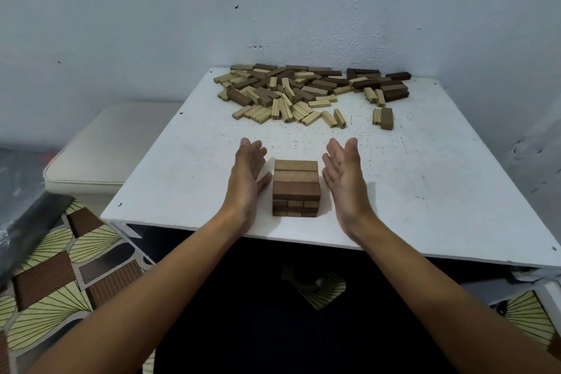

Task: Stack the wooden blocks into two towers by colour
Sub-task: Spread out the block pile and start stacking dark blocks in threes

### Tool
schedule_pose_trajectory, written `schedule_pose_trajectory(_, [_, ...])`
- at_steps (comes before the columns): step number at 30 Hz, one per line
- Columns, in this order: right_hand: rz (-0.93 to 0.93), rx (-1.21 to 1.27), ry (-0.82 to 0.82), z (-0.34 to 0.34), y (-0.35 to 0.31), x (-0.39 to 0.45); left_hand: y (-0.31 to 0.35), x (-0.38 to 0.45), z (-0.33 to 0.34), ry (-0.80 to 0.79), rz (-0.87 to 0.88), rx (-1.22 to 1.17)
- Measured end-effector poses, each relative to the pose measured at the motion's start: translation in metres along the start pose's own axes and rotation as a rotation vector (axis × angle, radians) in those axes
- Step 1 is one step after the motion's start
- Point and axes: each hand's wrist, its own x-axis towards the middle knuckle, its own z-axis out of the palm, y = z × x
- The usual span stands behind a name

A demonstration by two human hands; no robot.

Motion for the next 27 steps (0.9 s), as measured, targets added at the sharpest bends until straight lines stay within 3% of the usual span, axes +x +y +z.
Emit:
schedule_pose_trajectory(4, [-0.033,0.010,-0.009,-0.017,-0.013,0.039,0.020,0.028,-0.005,-0.011,0.016,0.060])
schedule_pose_trajectory(7, [-0.066,-0.071,-0.016,-0.031,-0.018,0.072,0.029,0.055,-0.004,-0.072,0.112,0.266])
schedule_pose_trajectory(13, [-0.218,-0.600,-0.036,-0.051,-0.020,0.135,0.042,0.113,0.008,-0.163,0.453,0.766])
schedule_pose_trajectory(17, [-0.247,-0.938,-0.116,-0.051,-0.012,0.173,0.043,0.158,0.023,-0.254,0.582,1.020])
schedule_pose_trajectory(21, [-0.264,-1.140,-0.185,-0.044,-0.009,0.212,0.043,0.203,0.042,-0.342,0.644,1.296])
schedule_pose_trajectory(27, [-0.219,-1.379,-0.285,-0.042,-0.004,0.273,0.040,0.248,0.058,-0.487,0.581,1.619])
